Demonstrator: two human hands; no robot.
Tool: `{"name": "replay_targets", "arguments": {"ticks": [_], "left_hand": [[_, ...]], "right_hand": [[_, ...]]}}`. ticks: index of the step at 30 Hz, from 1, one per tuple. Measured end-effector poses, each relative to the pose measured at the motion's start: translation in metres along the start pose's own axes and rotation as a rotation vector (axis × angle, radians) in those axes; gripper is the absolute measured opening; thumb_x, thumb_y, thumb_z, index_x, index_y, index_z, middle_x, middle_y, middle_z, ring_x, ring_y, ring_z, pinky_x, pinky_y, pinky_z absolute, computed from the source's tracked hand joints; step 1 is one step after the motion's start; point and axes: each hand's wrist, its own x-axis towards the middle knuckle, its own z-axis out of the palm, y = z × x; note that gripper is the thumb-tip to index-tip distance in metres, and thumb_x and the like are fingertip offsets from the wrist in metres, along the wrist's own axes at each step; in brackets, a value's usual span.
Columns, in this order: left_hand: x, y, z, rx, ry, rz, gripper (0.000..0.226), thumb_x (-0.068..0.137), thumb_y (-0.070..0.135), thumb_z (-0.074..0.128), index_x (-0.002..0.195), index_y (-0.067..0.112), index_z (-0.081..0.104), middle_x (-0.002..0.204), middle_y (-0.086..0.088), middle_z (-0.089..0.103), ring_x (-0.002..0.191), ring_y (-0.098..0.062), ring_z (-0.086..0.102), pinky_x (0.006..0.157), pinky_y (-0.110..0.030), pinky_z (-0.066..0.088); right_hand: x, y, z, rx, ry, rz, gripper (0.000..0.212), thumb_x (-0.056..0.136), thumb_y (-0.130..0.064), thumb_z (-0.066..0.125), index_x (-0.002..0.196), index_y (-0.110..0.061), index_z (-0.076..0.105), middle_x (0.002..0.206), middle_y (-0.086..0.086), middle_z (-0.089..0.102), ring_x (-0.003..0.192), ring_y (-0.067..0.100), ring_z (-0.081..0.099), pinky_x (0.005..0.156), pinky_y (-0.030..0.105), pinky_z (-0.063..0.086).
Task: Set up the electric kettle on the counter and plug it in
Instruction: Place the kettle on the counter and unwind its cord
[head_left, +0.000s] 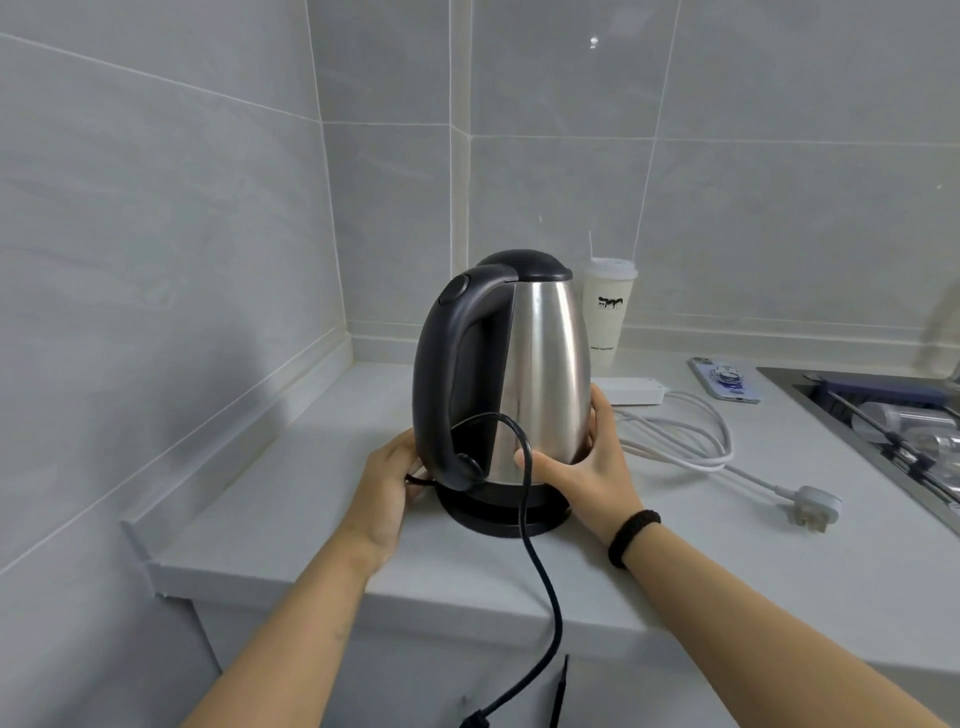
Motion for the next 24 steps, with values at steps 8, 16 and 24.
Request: {"name": "replay_targets", "arguments": {"ticks": [8,16,24], "left_hand": [[0.019,0.003,-0.011,-0.038,0.241,0.051,0.044,0.093,0.014,0.041,0.064,0.026,0.071,0.063,0.009,0.064,0.063,-0.001,0.059,0.074,-0.029,0.042],[0.031,-0.014,-0.024,0.027,0.312,0.151,0.03,0.095,0.011,0.044,0.109,-0.004,0.067,0.091,-0.006,0.073,0.085,-0.011,0.066,0.078,-0.027,0.048],[0.035,-0.015,-0.026,0.096,0.305,0.162,0.029,0.092,0.004,0.043,0.108,-0.01,0.063,0.081,0.001,0.071,0.078,-0.009,0.063,0.075,-0.024,0.049]], "right_hand": [[0.044,0.016,0.033,0.029,-0.095,-0.006,0.103,0.054,-0.036,0.09,0.139,-0.036,0.032,0.13,-0.006,0.055,0.116,0.011,0.058,0.093,0.039,0.054],[0.081,0.025,0.044,0.044,-0.228,-0.038,0.094,0.057,-0.038,0.083,0.139,-0.027,0.036,0.127,-0.002,0.058,0.115,0.013,0.059,0.091,0.029,0.052],[0.081,0.031,0.038,-0.008,-0.285,-0.021,0.108,0.054,-0.046,0.082,0.144,-0.034,0.022,0.136,-0.007,0.048,0.122,0.007,0.052,0.099,0.032,0.048]]}}
